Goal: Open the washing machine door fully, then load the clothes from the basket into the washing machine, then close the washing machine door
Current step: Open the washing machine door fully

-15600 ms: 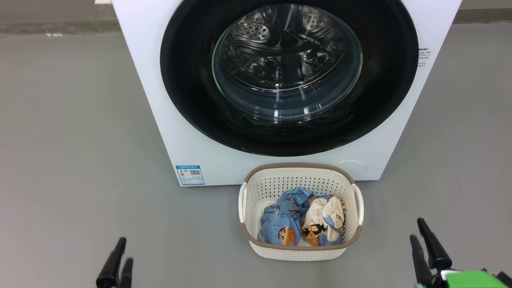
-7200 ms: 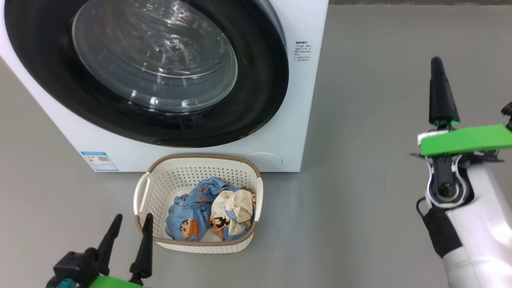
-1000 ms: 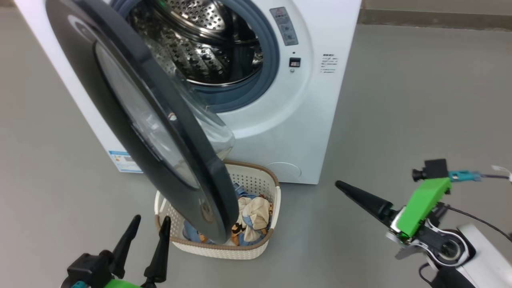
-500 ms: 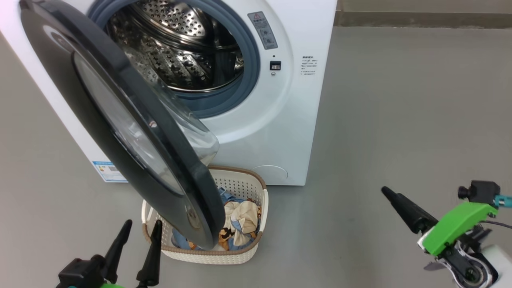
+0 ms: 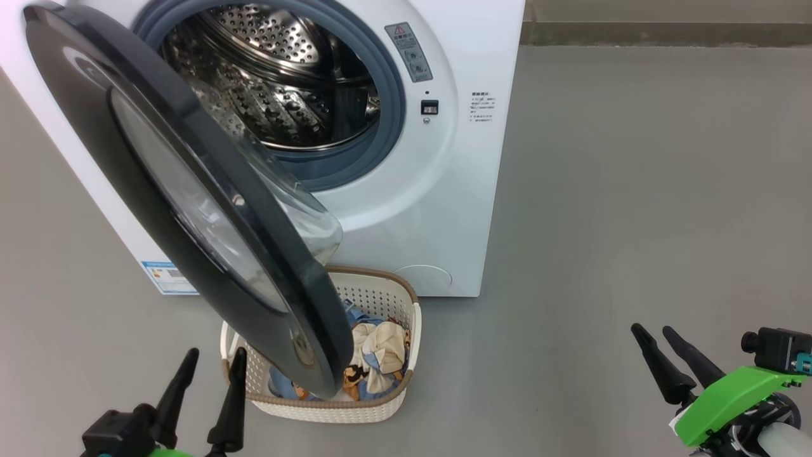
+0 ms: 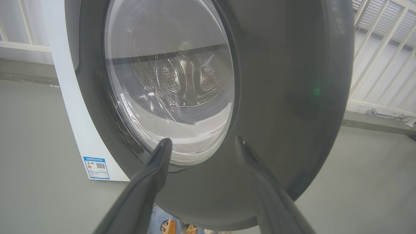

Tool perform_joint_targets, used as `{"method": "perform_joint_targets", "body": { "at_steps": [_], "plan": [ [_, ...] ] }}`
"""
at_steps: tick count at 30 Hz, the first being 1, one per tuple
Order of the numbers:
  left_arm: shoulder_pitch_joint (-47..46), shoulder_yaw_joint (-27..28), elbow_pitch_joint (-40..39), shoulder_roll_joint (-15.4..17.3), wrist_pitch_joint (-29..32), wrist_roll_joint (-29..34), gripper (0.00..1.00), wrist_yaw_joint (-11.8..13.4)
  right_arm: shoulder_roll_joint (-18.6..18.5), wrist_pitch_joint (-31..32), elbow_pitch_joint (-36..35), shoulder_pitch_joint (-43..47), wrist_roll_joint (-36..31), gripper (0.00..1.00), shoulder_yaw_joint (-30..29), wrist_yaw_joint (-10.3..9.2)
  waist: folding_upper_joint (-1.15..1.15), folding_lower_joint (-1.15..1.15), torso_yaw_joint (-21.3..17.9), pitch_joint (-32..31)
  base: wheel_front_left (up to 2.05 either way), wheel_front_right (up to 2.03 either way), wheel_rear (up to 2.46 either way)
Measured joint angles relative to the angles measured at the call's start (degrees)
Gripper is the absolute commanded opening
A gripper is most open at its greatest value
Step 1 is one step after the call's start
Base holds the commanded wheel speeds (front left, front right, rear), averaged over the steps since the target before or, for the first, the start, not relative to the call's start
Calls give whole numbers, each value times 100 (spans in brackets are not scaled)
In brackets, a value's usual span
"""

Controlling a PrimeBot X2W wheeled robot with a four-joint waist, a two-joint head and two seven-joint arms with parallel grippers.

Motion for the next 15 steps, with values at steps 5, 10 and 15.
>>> {"method": "perform_joint_targets", "body": {
  "at_steps": [5,10,15],
  "plan": [
    [16,38,14,-4,0,0,100,0,86,-46,21,3,-884,100,-559,0,0,0,-12,4,0,0,0],
    [47,47,32,-7,0,1,100,0,510,-52,-193,428,-1895,100,-1605,0,0,0,-3,8,0,0,0],
    [63,62,40,-12,0,3,100,0,864,-52,-390,799,-2568,100,-2373,0,0,0,14,6,0,0,0]
  ]
}}
